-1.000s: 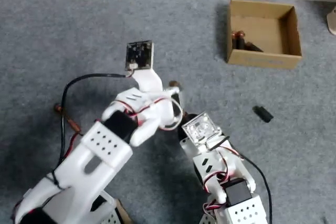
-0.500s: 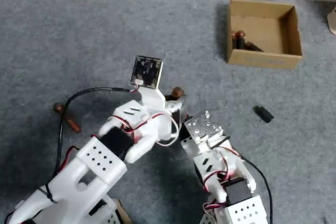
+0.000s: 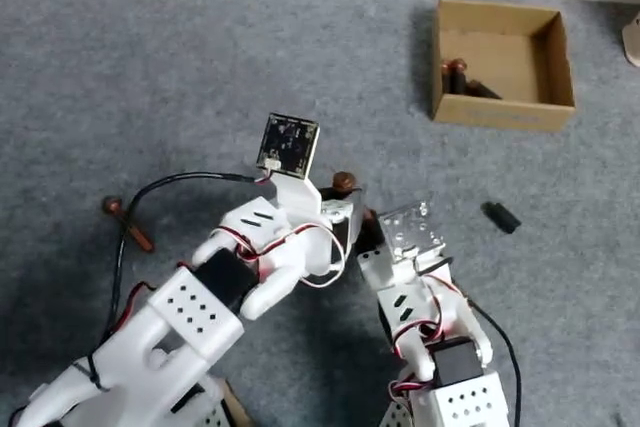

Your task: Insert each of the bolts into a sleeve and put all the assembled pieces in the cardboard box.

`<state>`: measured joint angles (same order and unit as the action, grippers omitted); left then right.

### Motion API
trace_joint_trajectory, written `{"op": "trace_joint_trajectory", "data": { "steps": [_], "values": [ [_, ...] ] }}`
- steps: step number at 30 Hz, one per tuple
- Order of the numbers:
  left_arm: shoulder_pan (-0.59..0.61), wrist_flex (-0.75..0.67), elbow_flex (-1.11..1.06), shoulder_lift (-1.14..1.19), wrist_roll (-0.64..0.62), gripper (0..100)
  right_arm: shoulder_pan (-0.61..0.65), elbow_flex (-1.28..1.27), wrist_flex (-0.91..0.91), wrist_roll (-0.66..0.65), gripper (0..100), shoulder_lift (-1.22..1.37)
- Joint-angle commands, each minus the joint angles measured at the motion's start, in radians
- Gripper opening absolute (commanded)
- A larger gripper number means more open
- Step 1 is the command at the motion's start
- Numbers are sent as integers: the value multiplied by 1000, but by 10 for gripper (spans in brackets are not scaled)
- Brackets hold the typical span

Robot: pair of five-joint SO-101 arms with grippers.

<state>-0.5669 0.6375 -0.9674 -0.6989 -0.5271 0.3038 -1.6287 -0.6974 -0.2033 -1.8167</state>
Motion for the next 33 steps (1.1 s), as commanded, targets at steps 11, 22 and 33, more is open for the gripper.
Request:
{"op": "trace_joint_trajectory", "data": {
  "steps": [11, 22, 33],
  "values": [
    [61, 356, 156, 13, 21, 362, 61, 173, 87, -3, 5, -21],
    [117, 353, 153, 12, 14, 365, 56, 166, 87, -2, 5, -21],
    [355, 101, 166, 130, 40, 357, 56, 173, 56, 43, 5, -22]
  ]
}}
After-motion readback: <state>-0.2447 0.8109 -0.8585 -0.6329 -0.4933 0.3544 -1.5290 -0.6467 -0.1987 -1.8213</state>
